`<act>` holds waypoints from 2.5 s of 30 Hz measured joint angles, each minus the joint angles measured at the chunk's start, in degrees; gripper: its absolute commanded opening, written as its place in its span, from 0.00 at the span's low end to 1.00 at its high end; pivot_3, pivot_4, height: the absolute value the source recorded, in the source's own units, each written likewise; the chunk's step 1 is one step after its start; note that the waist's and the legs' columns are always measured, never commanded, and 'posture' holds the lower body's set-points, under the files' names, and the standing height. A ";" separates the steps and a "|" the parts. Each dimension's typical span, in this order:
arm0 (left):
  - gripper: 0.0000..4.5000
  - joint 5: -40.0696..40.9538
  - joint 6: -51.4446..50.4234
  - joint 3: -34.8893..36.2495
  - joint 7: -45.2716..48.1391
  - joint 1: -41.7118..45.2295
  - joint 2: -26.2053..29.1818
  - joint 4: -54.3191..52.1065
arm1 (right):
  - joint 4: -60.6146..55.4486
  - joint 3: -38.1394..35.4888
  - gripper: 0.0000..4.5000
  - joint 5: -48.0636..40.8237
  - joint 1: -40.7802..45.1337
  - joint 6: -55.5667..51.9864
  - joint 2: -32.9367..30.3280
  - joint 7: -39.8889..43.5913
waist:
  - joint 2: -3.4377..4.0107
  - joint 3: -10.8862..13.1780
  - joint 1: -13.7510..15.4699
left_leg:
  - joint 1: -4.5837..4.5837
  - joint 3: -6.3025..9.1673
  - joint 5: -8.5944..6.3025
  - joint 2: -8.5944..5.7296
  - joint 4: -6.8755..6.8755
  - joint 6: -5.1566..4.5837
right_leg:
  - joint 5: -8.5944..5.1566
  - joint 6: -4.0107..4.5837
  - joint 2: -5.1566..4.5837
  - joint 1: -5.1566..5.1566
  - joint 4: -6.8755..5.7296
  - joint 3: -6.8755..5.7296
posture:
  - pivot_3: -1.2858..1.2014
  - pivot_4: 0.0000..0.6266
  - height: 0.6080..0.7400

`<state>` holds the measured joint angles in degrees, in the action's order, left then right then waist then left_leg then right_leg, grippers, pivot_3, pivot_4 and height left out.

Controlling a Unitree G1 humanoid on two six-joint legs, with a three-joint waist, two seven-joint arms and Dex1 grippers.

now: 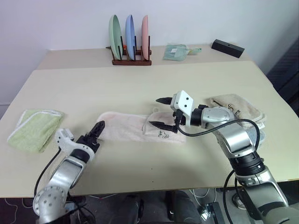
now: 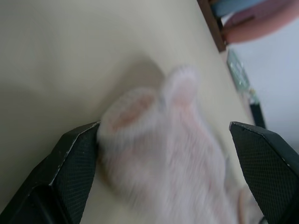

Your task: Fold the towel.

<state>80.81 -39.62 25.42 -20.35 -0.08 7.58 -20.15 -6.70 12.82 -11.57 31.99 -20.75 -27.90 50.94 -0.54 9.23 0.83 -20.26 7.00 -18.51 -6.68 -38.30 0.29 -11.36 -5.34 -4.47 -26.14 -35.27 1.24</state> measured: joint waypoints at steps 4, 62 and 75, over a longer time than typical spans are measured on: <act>0.59 -0.21 0.11 -1.39 -1.06 1.50 0.14 2.32 | -0.54 -0.02 1.00 0.49 -0.13 0.00 -0.03 -0.87 | 0.00 0.00 -0.05 | -0.02 0.00 0.01 0.00 0.00 0.01 | 0.00 0.00 0.01 -0.02 0.01 0.00 | 0.52 0.24 0.98; 0.96 -28.39 -11.20 -16.46 44.84 6.22 26.30 -13.65 | -0.84 -0.76 1.00 4.88 -5.65 1.15 -1.68 -5.88 | -0.02 0.03 -1.41 | -0.09 -0.21 0.00 0.10 0.15 -0.01 | 0.04 0.01 0.04 -0.25 0.04 0.07 | 0.52 0.24 0.98; 0.34 -36.20 -6.00 -12.88 43.59 11.23 30.54 -6.94 | -4.14 -3.21 0.01 -5.62 3.66 -9.58 8.10 -5.87 | -0.02 0.03 -1.48 | -0.09 -0.19 -0.01 0.11 0.17 -0.02 | 0.06 0.05 0.06 -0.24 0.07 0.05 | 0.52 0.24 0.98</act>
<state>44.61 -45.62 12.54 23.23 11.15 38.12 -27.08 -10.84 9.61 -17.19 35.65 -30.33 -19.80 45.07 -0.56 9.26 -0.65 -20.35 6.81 -18.52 -6.57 -38.13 0.27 -11.30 -5.28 -4.41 -26.39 -35.19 1.29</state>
